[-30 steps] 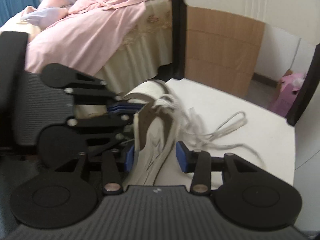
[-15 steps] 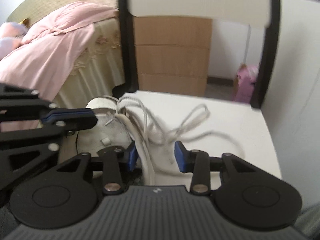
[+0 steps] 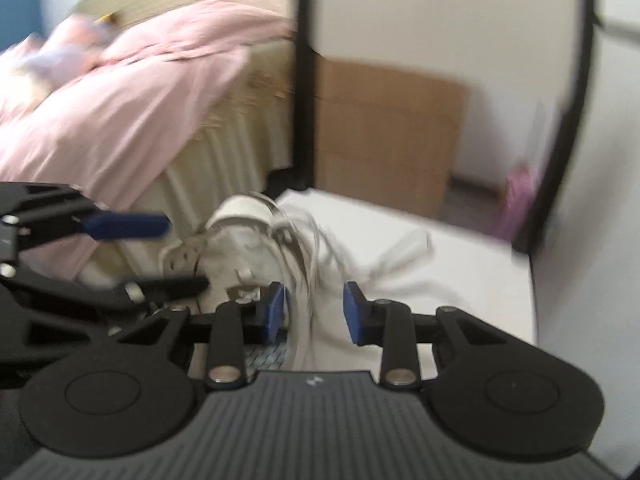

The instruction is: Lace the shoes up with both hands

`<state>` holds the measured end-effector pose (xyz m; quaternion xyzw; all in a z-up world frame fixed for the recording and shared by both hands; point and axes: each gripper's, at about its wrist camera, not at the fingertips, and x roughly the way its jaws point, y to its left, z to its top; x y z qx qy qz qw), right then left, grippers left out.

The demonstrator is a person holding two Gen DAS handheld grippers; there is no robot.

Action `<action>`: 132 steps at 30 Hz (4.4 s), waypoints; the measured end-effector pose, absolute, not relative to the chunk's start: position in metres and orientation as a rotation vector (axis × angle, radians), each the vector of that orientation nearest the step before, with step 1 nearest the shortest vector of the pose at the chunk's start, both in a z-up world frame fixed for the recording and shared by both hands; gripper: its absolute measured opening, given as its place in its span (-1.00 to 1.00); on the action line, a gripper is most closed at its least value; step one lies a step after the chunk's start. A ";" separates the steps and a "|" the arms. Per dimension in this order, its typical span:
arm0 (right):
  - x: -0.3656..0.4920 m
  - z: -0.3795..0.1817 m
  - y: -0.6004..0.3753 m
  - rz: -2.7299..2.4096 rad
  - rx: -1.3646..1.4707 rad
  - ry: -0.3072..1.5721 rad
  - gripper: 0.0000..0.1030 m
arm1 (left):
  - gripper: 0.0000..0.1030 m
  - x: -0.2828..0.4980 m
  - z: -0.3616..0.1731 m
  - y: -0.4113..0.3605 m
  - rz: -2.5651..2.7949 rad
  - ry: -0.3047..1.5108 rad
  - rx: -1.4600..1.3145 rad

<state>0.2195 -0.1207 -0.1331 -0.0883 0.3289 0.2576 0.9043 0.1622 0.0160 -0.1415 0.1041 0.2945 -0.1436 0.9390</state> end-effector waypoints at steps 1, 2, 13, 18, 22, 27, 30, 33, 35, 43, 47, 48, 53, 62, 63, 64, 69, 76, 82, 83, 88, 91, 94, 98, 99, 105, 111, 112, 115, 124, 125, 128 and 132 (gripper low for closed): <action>0.223 -0.127 -0.118 0.575 -0.244 0.670 -0.34 | 0.06 0.164 -0.145 0.015 -0.282 0.612 0.219; 0.229 -0.122 -0.113 0.635 -0.311 0.665 -0.34 | 0.05 0.167 -0.149 0.015 -0.269 0.624 0.226; 0.246 -0.117 -0.009 1.069 -1.135 0.549 -0.39 | -0.37 0.176 -0.157 0.040 -0.282 0.662 0.180; 0.255 -0.133 0.026 1.164 -1.369 0.621 -0.51 | -0.40 0.177 -0.158 0.050 -0.296 0.680 0.149; 0.259 -0.151 0.035 1.185 -1.517 0.684 -0.61 | -0.40 0.179 -0.158 0.052 -0.303 0.681 0.153; 0.268 -0.163 0.028 1.149 -1.546 0.748 -0.88 | -0.35 0.188 -0.163 0.048 -0.284 0.681 0.193; 0.271 -0.161 0.018 1.102 -1.471 0.764 -0.95 | -0.42 0.195 -0.169 0.043 -0.296 0.699 0.231; 0.275 -0.150 0.006 1.071 -1.312 0.769 -0.96 | -0.58 0.197 -0.173 0.037 -0.336 0.707 0.286; 0.275 -0.143 -0.002 1.045 -1.210 0.761 -0.96 | -0.60 0.195 -0.174 0.034 -0.343 0.703 0.305; 0.275 -0.123 -0.015 1.042 -0.988 0.731 -0.95 | -0.60 0.193 -0.176 0.033 -0.346 0.692 0.322; 0.295 -0.107 -0.030 1.016 -0.869 0.742 -0.91 | -0.60 0.194 -0.176 0.032 -0.345 0.692 0.322; 0.301 -0.102 -0.034 1.026 -0.839 0.740 -0.88 | -0.60 0.194 -0.176 0.032 -0.345 0.691 0.326; 0.303 -0.102 -0.032 1.100 -0.908 0.771 -0.45 | -0.60 0.195 -0.176 0.033 -0.352 0.692 0.319; 0.301 -0.137 -0.012 1.127 -1.036 0.824 -0.76 | -0.60 0.195 -0.176 0.035 -0.363 0.682 0.313; 0.302 -0.138 -0.013 1.126 -1.026 0.828 -0.82 | -0.60 0.195 -0.176 0.035 -0.364 0.682 0.310; 0.303 -0.140 -0.013 1.118 -1.018 0.839 -0.88 | -0.60 0.196 -0.176 0.036 -0.365 0.683 0.305; 0.298 -0.137 -0.019 1.096 -0.936 0.826 -0.95 | -0.60 0.198 -0.177 0.035 -0.379 0.693 0.314; 0.295 -0.102 -0.030 1.070 -0.694 0.740 -0.96 | -0.59 0.197 -0.179 0.030 -0.383 0.688 0.355; 0.297 -0.030 -0.017 1.109 -0.459 0.585 -0.99 | -0.59 0.196 -0.180 0.024 -0.405 0.685 0.353; 0.297 -0.018 -0.010 1.112 -0.476 0.551 -0.99 | -0.59 0.197 -0.180 0.024 -0.403 0.685 0.352; 0.310 0.007 0.005 1.091 -0.526 0.507 -0.99 | -0.57 0.199 -0.181 0.026 -0.406 0.685 0.339; 0.320 -0.008 -0.003 1.066 -0.535 0.588 -0.97 | -0.51 0.202 -0.180 0.029 -0.401 0.697 0.311; 0.317 -0.032 -0.019 1.044 -0.571 0.675 -0.92 | -0.31 0.203 -0.179 0.032 -0.383 0.705 0.287; 0.310 -0.064 -0.042 1.013 -0.600 0.783 -0.59 | -0.21 0.205 -0.179 0.035 -0.363 0.708 0.264; 0.308 -0.072 -0.047 1.009 -0.608 0.806 -0.51 | -0.22 0.206 -0.180 0.037 -0.365 0.712 0.253; 0.300 -0.105 -0.068 1.003 -0.631 0.899 -0.38 | -0.23 0.206 -0.183 0.034 -0.371 0.712 0.270; 0.292 -0.124 -0.055 1.049 -0.733 0.889 -0.38 | -0.23 0.207 -0.184 0.032 -0.376 0.715 0.276; 0.291 -0.126 -0.051 1.059 -0.766 0.881 -0.39 | -0.23 0.207 -0.184 0.031 -0.377 0.713 0.284; 0.289 -0.137 -0.035 1.072 -0.870 0.872 -0.41 | -0.23 0.207 -0.185 0.029 -0.382 0.711 0.299; 0.290 -0.125 -0.042 1.013 -0.647 0.823 -0.97 | -0.35 0.205 -0.187 0.022 -0.389 0.706 0.362; 0.290 -0.119 -0.046 1.011 -0.600 0.813 -0.97 | -0.35 0.206 -0.187 0.021 -0.388 0.707 0.366; 0.290 -0.096 -0.058 1.004 -0.447 0.768 -0.97 | -0.35 0.207 -0.188 0.019 -0.388 0.711 0.372; 0.284 -0.053 -0.054 1.033 -0.329 0.662 -0.97 | -0.35 0.207 -0.189 0.017 -0.386 0.713 0.376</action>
